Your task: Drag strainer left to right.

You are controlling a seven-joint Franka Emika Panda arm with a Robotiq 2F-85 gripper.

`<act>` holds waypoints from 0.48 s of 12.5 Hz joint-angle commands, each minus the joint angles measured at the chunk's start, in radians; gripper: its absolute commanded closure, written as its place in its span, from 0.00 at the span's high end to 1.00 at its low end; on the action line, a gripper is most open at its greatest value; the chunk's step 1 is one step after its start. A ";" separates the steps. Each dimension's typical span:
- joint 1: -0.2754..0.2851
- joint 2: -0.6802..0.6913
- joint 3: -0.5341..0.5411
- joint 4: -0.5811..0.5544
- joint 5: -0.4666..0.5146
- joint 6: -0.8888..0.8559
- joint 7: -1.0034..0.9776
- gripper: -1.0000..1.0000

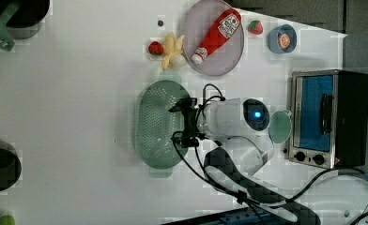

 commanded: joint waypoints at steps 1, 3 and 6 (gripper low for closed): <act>-0.089 -0.048 -0.010 -0.012 0.000 -0.011 -0.094 1.00; -0.120 -0.064 -0.024 -0.032 0.000 -0.012 -0.155 1.00; -0.152 -0.083 -0.062 -0.063 0.000 -0.011 -0.227 1.00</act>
